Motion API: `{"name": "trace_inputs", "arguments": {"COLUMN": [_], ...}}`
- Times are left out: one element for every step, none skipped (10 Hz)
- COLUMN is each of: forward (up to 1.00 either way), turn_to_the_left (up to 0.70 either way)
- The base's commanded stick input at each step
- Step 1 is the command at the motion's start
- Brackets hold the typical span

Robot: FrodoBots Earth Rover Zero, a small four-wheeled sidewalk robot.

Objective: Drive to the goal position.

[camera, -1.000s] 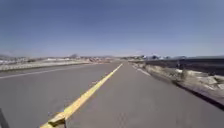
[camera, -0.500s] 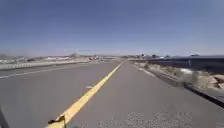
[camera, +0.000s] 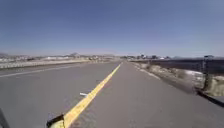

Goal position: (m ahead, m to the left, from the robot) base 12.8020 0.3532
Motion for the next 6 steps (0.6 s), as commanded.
{"name": "trace_inputs", "arguments": {"forward": [0.85,0.85,0.85,0.85,0.85,0.85], "turn_to_the_left": [0.0,0.0,0.0,0.0,0.0,0.0]}}
